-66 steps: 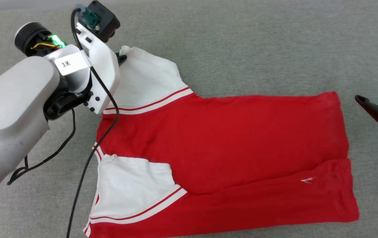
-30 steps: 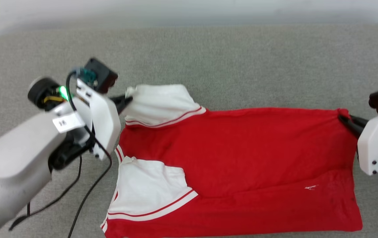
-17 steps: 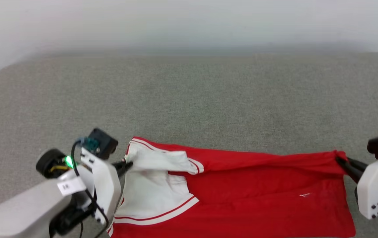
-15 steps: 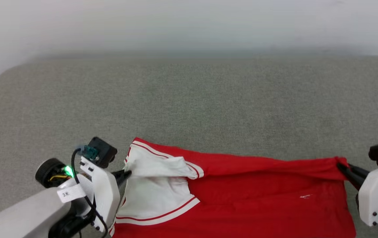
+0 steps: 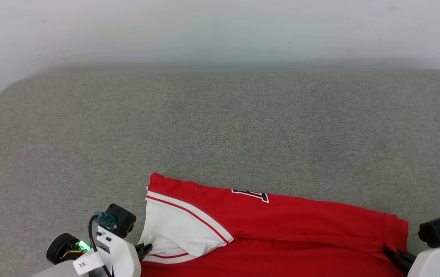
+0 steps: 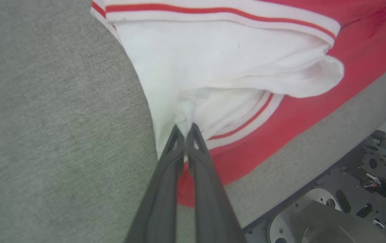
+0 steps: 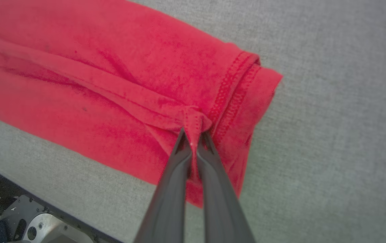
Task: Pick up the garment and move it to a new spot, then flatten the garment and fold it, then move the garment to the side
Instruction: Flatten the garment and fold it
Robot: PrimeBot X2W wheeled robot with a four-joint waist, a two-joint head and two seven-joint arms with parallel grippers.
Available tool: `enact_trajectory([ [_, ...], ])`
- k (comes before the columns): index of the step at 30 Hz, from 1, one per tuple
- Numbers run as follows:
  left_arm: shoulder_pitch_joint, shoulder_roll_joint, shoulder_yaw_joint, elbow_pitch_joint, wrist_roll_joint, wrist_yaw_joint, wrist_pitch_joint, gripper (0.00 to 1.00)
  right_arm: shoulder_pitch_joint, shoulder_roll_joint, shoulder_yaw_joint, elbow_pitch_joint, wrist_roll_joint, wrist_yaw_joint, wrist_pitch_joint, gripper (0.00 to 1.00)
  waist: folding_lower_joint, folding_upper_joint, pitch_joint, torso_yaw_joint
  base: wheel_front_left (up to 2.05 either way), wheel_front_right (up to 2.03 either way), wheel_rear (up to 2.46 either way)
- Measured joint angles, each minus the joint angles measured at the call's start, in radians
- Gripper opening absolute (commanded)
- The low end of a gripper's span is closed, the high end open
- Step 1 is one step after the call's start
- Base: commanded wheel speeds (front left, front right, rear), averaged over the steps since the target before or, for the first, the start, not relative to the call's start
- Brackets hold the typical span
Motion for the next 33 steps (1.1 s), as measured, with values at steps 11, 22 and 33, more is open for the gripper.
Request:
enact_trajectory([
  [11,0.058,-0.020,0.059,0.024,0.018,0.095,-0.194,1.00,0.015,0.040,-0.036,-0.010,0.012,0.000,-0.038,1.00,0.0000,0.0000,-0.027,-0.009,0.00,0.00,0.00],
  [22,0.124,-0.036,0.175,-0.008,0.101,0.295,-0.415,1.00,0.042,-0.064,-0.156,-0.132,0.137,0.000,0.100,1.00,0.0000,0.0001,-0.068,0.007,0.00,0.00,0.00],
  [33,0.257,-0.140,0.444,-0.060,0.369,0.392,-0.425,1.00,0.058,-0.088,-0.205,-0.023,0.279,0.000,0.272,1.00,0.0002,0.0000,-0.030,0.049,0.00,0.00,0.00],
])
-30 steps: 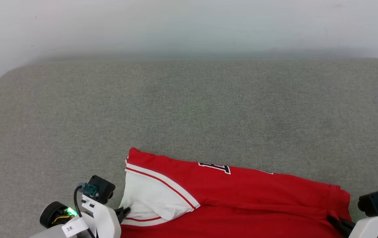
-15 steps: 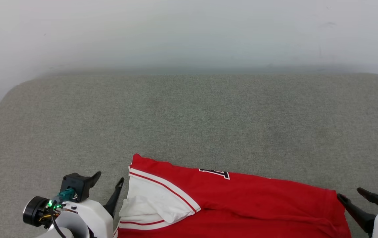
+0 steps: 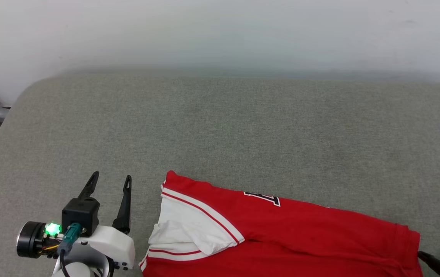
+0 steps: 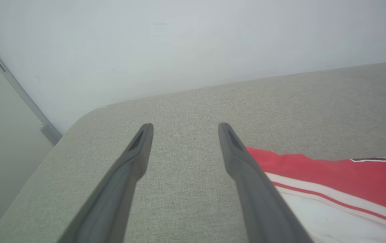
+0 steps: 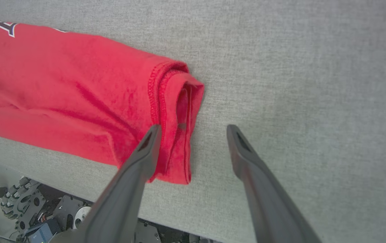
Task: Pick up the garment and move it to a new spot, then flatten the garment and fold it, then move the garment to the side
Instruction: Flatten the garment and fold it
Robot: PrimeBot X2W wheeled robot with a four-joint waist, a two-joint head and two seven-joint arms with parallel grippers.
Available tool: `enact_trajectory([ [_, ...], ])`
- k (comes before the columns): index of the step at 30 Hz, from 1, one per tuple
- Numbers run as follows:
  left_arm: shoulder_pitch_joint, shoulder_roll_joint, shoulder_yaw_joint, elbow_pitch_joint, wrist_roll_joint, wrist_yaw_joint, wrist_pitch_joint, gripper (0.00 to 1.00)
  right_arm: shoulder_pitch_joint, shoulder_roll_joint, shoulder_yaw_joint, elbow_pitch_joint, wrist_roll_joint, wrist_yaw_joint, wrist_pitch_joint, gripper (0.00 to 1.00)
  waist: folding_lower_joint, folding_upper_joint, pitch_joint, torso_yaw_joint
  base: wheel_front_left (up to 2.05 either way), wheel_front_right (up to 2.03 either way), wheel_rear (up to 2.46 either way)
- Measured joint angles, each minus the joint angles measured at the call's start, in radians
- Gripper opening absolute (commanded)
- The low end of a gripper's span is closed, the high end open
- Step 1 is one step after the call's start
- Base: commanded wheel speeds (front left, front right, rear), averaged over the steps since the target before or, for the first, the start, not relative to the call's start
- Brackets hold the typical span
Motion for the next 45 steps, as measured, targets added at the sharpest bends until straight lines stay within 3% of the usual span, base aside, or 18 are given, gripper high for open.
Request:
enact_trajectory([
  [4,0.059,-0.059,0.099,-0.007,0.096,-0.005,0.000,1.00,-0.002,0.028,0.016,0.048,0.016,0.000,0.008,1.00,0.0000,0.0000,0.018,0.020,0.00,0.00,0.00],
  [5,0.101,-0.101,0.168,-0.010,0.164,-0.014,0.000,1.00,-0.015,0.046,0.037,0.081,0.023,0.000,0.004,1.00,0.0000,0.0000,0.030,0.032,0.00,0.00,0.00],
  [12,0.176,-0.208,0.292,-0.028,0.315,-0.057,0.000,1.00,-0.048,0.076,0.096,0.124,0.052,0.000,-0.040,1.00,-0.0001,0.0000,0.046,0.052,0.00,0.00,0.00],
  [13,0.195,-0.233,0.316,-0.029,0.376,-0.070,0.000,1.00,-0.065,0.082,0.121,0.135,0.054,0.000,-0.057,1.00,0.0000,0.0000,0.048,0.054,0.00,0.00,0.00],
  [24,0.293,-0.375,0.479,-0.057,0.505,-0.152,0.000,1.00,-0.125,0.114,0.256,0.170,0.066,-0.002,-0.176,1.00,-0.0001,0.0000,0.033,0.068,0.00,0.00,0.00],
  [25,0.302,-0.384,0.491,-0.058,0.517,-0.158,0.000,1.00,-0.128,0.117,0.267,0.172,0.062,-0.002,-0.188,0.54,-0.0001,0.0000,0.031,0.069,0.00,0.00,0.00],
  [26,0.310,-0.395,0.501,-0.059,0.531,-0.160,0.000,1.00,-0.133,0.121,0.277,0.174,0.061,-0.002,-0.201,0.32,0.0000,0.0000,0.030,0.069,0.00,0.00,0.00],
  [27,0.318,-0.403,0.510,-0.061,0.546,-0.162,0.000,1.00,-0.138,0.125,0.285,0.178,0.061,-0.002,-0.214,0.00,-0.0001,0.0000,0.028,0.069,0.00,0.00,0.00],
  [33,0.349,-0.449,0.553,-0.065,0.603,-0.177,0.000,1.00,-0.157,0.113,0.315,0.215,0.061,0.001,-0.259,0.00,-0.0001,0.0000,0.016,0.067,0.00,0.00,0.00],
  [45,0.375,-0.482,0.583,-0.074,0.667,-0.224,0.000,1.00,-0.184,-0.039,0.271,0.384,0.039,0.001,-0.287,0.00,0.0000,0.0000,-0.007,0.063,0.00,0.00,0.00],
])
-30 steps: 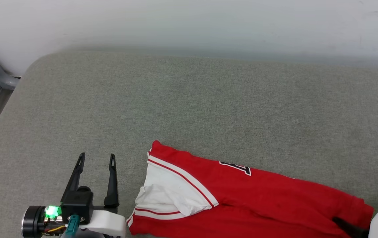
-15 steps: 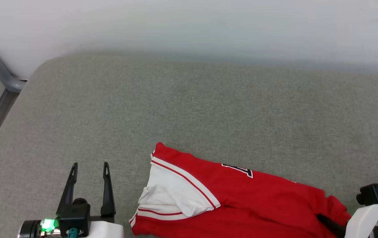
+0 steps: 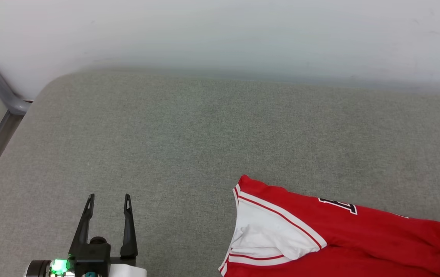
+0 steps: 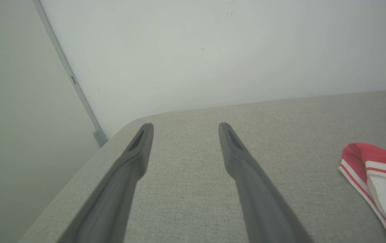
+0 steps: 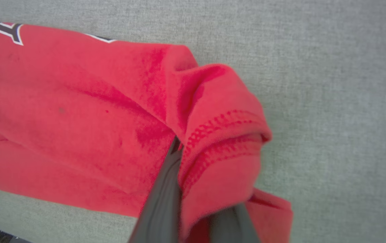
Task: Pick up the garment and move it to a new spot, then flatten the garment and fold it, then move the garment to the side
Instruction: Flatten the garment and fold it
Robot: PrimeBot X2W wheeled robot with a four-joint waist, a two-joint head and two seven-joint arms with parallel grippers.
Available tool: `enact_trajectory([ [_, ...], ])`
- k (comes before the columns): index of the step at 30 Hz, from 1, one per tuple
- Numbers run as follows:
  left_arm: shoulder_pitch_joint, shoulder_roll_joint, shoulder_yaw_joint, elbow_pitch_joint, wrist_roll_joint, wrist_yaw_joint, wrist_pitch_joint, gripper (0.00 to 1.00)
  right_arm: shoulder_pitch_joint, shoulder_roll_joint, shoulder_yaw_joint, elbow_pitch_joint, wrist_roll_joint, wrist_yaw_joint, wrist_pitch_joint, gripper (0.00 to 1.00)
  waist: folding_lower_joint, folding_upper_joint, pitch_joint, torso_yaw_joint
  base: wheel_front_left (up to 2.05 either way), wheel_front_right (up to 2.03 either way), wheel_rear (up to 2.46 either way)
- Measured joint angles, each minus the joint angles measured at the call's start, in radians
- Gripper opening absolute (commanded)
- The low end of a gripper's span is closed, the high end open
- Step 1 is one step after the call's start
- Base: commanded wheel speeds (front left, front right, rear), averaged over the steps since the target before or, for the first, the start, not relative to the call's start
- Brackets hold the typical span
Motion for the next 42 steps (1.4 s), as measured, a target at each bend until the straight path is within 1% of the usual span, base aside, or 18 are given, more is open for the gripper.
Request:
enact_trajectory([
  [3,0.005,-0.003,0.000,0.002,0.007,-0.007,0.000,1.00,0.000,-0.013,0.000,-0.001,0.007,0.000,0.002,0.00,0.0000,0.0000,-0.012,-0.002,0.00,0.00,0.00],
  [5,0.012,-0.003,0.001,0.004,0.010,-0.014,0.000,1.00,0.002,-0.016,-0.001,-0.031,0.033,0.000,0.005,0.00,0.0000,0.0000,-0.024,-0.003,0.00,0.00,0.00],
  [8,0.029,-0.004,0.004,0.009,0.011,-0.020,0.000,1.00,0.019,-0.025,0.002,-0.113,0.061,-0.001,0.015,0.00,0.0000,0.0000,-0.041,-0.007,0.00,0.00,0.00],
  [12,0.044,-0.007,0.012,0.009,0.012,-0.023,0.000,1.00,0.039,-0.019,0.010,-0.249,0.079,-0.001,0.048,0.00,0.0000,0.0000,-0.056,-0.014,0.00,0.00,0.00],
  [16,0.046,-0.010,0.014,0.009,0.015,-0.031,0.000,1.00,0.042,0.020,0.009,-0.351,0.076,-0.001,0.091,0.00,0.0000,0.0000,-0.057,-0.016,0.00,0.00,0.00],
  [19,0.046,-0.012,0.013,0.010,0.020,-0.033,0.000,1.00,0.031,0.067,0.018,-0.400,0.037,-0.001,0.133,0.00,0.0000,0.0000,-0.053,-0.015,0.00,0.00,0.00],
  [22,0.043,-0.017,0.009,0.012,0.022,-0.040,0.000,1.00,-0.006,0.128,0.032,-0.417,-0.008,-0.001,0.173,0.00,0.0000,0.0000,-0.046,-0.010,0.00,0.00,0.00],
  [27,0.025,-0.027,0.001,0.017,0.028,-0.049,0.000,1.00,-0.099,0.232,0.091,-0.408,-0.092,-0.001,0.217,0.00,0.0000,0.0000,-0.028,0.001,0.00,0.00,0.00],
  [31,0.010,-0.035,-0.008,0.023,0.029,-0.058,0.000,1.00,-0.196,0.302,0.159,-0.360,-0.168,-0.001,0.224,0.00,0.0000,0.0000,-0.009,0.012,0.00,0.00,0.00],
  [37,-0.016,-0.047,-0.012,0.023,0.029,-0.064,-0.002,1.00,-0.326,0.406,0.250,-0.241,-0.243,-0.001,0.212,0.00,0.0000,-0.0001,0.027,0.027,0.00,0.00,0.00],
  [42,-0.045,-0.058,-0.016,0.029,0.030,-0.071,-0.001,1.00,-0.400,0.462,0.331,-0.120,-0.295,-0.001,0.202,0.00,0.0000,-0.0001,0.060,0.042,0.00,0.00,0.00],
])
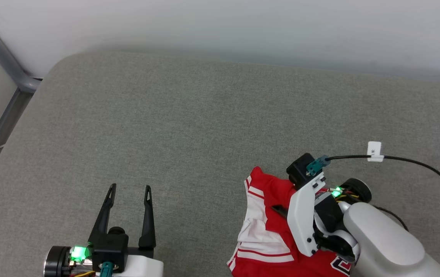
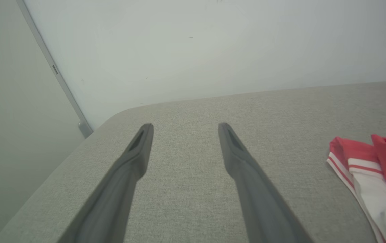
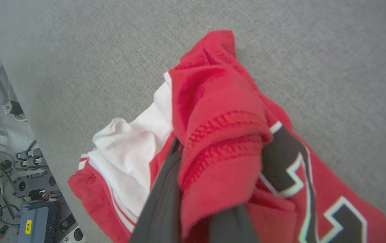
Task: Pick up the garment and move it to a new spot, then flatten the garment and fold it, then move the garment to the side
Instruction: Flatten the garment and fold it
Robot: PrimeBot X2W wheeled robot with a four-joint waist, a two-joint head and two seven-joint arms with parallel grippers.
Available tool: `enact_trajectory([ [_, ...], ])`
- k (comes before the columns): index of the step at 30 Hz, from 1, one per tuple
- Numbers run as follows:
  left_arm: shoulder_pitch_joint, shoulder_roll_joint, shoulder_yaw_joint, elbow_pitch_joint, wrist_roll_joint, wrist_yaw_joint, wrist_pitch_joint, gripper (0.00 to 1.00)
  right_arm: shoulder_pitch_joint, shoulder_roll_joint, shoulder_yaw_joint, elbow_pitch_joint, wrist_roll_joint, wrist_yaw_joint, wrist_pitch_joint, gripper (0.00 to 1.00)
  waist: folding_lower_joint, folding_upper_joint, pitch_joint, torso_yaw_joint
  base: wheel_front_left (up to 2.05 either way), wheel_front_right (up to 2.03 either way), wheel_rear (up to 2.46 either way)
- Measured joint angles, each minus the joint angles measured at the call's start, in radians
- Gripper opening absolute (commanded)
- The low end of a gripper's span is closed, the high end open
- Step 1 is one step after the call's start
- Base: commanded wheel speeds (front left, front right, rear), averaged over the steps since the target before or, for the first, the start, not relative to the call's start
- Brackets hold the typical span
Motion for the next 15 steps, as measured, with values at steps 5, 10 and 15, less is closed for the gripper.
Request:
enact_trajectory([
  [5,-0.018,-0.006,0.001,0.006,0.002,-0.004,0.000,1.00,-0.009,0.034,0.065,0.126,-0.019,0.000,-0.029,0.00,0.0000,0.0000,0.021,0.012,0.00,0.00,0.00],
  [10,-0.018,-0.007,0.009,0.014,0.001,-0.006,0.000,1.00,-0.021,0.043,0.099,0.170,-0.009,0.001,-0.121,0.00,0.0000,0.0000,0.021,0.003,0.00,0.00,0.00],
  [15,-0.014,-0.004,0.019,0.023,-0.001,-0.012,0.000,1.00,-0.027,0.012,0.102,0.143,0.003,0.001,-0.221,1.00,0.0000,0.0000,-0.002,-0.016,0.00,0.00,0.00],
])
